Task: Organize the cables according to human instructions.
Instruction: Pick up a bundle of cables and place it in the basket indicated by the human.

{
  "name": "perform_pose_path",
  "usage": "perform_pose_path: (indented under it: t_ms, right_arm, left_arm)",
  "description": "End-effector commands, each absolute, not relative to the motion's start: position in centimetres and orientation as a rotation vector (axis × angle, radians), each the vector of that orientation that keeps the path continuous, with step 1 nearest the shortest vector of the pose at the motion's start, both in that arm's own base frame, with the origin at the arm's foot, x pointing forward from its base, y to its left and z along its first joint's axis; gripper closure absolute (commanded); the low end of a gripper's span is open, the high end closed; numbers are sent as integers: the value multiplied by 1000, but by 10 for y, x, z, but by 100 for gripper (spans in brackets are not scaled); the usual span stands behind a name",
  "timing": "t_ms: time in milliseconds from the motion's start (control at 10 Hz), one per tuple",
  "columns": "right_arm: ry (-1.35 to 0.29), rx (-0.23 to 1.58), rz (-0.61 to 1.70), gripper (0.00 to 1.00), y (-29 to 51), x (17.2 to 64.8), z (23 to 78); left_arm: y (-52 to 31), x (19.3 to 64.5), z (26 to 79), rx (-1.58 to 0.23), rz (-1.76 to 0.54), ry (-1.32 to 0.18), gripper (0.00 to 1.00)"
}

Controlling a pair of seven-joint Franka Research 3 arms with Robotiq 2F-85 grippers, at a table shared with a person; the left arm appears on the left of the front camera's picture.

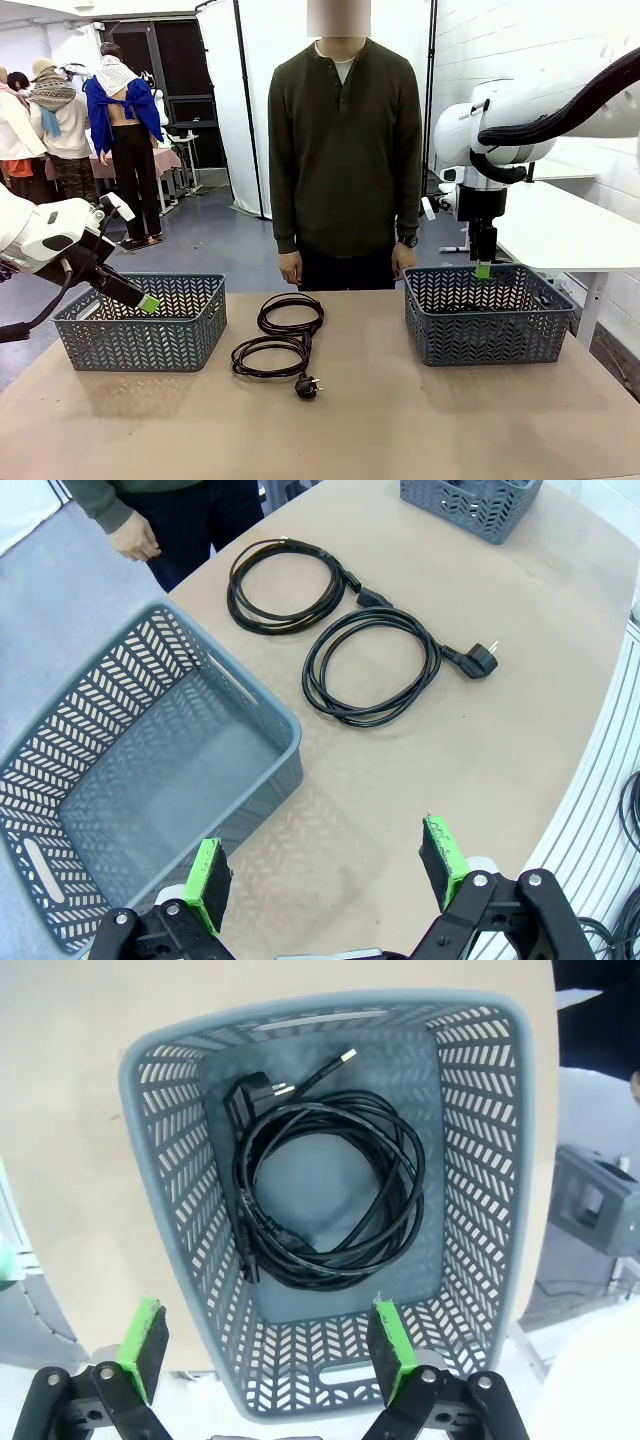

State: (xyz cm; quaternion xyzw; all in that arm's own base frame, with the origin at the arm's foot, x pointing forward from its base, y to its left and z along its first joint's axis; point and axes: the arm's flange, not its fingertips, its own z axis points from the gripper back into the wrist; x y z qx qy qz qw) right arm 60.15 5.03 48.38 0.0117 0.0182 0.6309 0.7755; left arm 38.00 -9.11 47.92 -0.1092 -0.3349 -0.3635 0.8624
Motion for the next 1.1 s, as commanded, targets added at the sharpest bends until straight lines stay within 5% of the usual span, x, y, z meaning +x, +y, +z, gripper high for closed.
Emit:
perform_pose_path:
  t_ms: [0,1000]
  right_arm:
    - [23,50,1381,0,49,601,485]
    - [39,25,1366,0,50,601,484]
  left_arm:
    - [-90,381,478,-243,-747,-700,0]
    - [-90,381,478,-243,-747,-700,0]
